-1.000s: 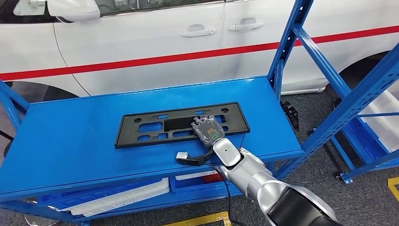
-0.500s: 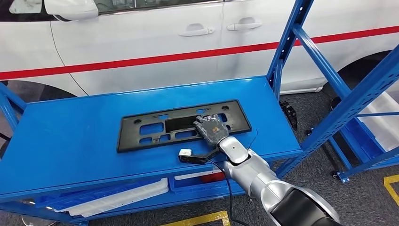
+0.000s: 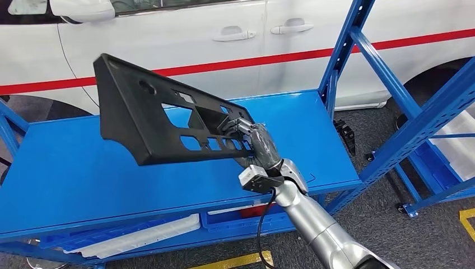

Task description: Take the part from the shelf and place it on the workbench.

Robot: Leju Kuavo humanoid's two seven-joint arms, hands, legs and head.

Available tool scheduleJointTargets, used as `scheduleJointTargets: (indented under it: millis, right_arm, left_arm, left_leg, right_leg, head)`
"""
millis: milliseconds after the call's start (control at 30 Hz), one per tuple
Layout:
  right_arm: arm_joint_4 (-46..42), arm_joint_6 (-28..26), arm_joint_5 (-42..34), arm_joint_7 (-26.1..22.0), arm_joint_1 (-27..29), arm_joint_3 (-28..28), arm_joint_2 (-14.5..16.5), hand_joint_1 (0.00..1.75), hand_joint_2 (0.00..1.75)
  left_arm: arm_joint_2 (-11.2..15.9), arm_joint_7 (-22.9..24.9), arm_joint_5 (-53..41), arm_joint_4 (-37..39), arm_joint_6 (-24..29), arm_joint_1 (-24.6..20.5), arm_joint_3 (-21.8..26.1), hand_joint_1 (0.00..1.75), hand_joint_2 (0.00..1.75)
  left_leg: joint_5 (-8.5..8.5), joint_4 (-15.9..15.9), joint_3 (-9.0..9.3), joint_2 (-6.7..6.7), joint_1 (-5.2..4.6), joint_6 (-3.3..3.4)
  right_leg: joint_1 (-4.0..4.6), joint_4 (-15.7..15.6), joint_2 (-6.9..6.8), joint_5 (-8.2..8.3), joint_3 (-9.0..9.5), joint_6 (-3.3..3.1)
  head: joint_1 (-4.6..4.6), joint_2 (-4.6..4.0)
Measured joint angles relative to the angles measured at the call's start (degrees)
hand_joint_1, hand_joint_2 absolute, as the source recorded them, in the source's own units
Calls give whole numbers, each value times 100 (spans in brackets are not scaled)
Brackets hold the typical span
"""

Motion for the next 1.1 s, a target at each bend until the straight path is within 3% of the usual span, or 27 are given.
scheduleJointTargets:
  millis: [67,167,200,233,267,367,433,533,600,667,733,767,800,900,933,1033,1100]
  right_arm:
    - [-504,456,-792,-85,89,2,-80,175,175]
    - [-1236,1544,-2180,-92,174,-4,-160,175,175]
    - [-1440,2014,-2627,-79,235,-10,-179,175,175]
    - [-1617,2484,-3026,-44,308,-15,-191,175,175]
    - [-1771,2931,-3361,20,381,-14,-197,175,175]
    - [-2098,3922,-3992,360,519,74,-198,175,175]
    - [-2276,4349,-4289,687,591,217,-202,175,175]
    - [-2475,4576,-4554,1224,649,493,-217,175,175]
    - [-2555,4576,-4594,1376,645,636,-238,175,175]
    - [-2590,4548,-4538,1355,651,739,-277,175,175]
    - [-2589,4509,-4360,1224,666,844,-343,175,175]
    - [-2580,4474,-4233,1123,670,895,-376,175,175]
    - [-2569,4435,-4105,1006,670,943,-401,175,175]
    - [-2535,4336,-3832,687,655,1060,-431,175,175]
    - [-2524,4322,-3795,631,649,1087,-439,175,175]
    - [-2472,4227,-3683,472,647,1146,-455,175,175]
    - [-2433,4146,-3619,303,656,1166,-452,175,175]
  left_arm:
    - [5,50,1,0,61,-9,1,0,175]
    - [6,46,3,0,53,-13,1,0,175]
    - [7,24,3,0,27,-7,1,0,175]
    - [7,-9,4,0,-7,1,1,0,175]
    - [6,-47,4,0,-44,8,2,0,175]
    - [10,-161,4,0,-137,7,10,0,175]
    - [17,-175,3,0,-175,-3,15,0,175]
    - [24,-27,-1,0,-218,-14,9,0,175]
    - [24,84,-2,0,-244,-35,-5,0,175]
    - [25,169,-3,0,-256,-50,-22,0,175]
    - [24,302,-4,0,-240,-51,-45,0,175]
    - [22,396,-4,0,-226,-50,-56,0,175]
    - [20,498,-4,0,-214,-50,-64,0,175]
    - [10,748,-4,0,-204,-50,-79,0,175]
    - [9,793,-4,0,-204,-50,-88,0,175]
    - [11,1068,-7,0,-199,-41,-137,0,175]
    - [3,1447,-16,0,-171,-32,-208,0,175]
  left_leg:
    - [-142,181,-75,5,12,-54]
    - [-638,1193,-536,10,24,-100]
    - [-729,1513,-696,10,26,-105]
    - [-711,1649,-777,10,26,-102]
    - [-580,1555,-753,10,25,-90]
    - [-1,465,-296,13,-5,13]
    - [92,77,-129,15,-43,76]
    - [140,-11,-103,11,-41,138]
    - [209,-75,-98,23,-8,190]
    - [234,-74,-129,28,-7,214]
    - [251,-46,-179,28,-10,210]
    - [260,-27,-206,28,-9,205]
    - [267,-2,-232,27,-8,196]
    - [286,89,-313,18,-24,139]
    - [302,105,-335,14,-32,106]
    - [355,104,-381,1,-19,-14]
    - [103,345,-495,-1,-4,-75]
  right_leg:
    - [-17,-28,-8,6,12,-66]
    - [-15,-37,-14,-5,24,-127]
    - [-6,-34,-14,-12,30,-136]
    - [1,-32,-11,-20,37,-141]
    - [7,-29,-4,-29,49,-143]
    - [31,-19,17,-57,87,-121]
    - [34,-11,22,-57,75,-73]
    - [30,13,22,-70,54,20]
    - [31,316,17,-320,-62,70]
    - [9,1029,9,-744,-345,104]
    - [-13,1563,6,-947,-535,133]
    - [-25,1539,5,-896,-487,143]
    - [-37,1289,2,-756,-325,146]
    - [-36,233,3,-370,274,111]
    - [-27,84,8,-329,337,85]
    - [-9,42,1,-241,280,-28]
    - [-27,2,-25,-140,207,-112]
  head:
    - [0,0]
    - [-1,0]
    - [-1,0]
    - [-1,0]
    - [-1,0]
    - [0,0]
    - [0,0]
    - [0,0]
    - [1,0]
    - [1,0]
    - [1,0]
    - [1,0]
    - [1,0]
    - [1,0]
    - [0,0]
    - [0,0]
    - [0,0]
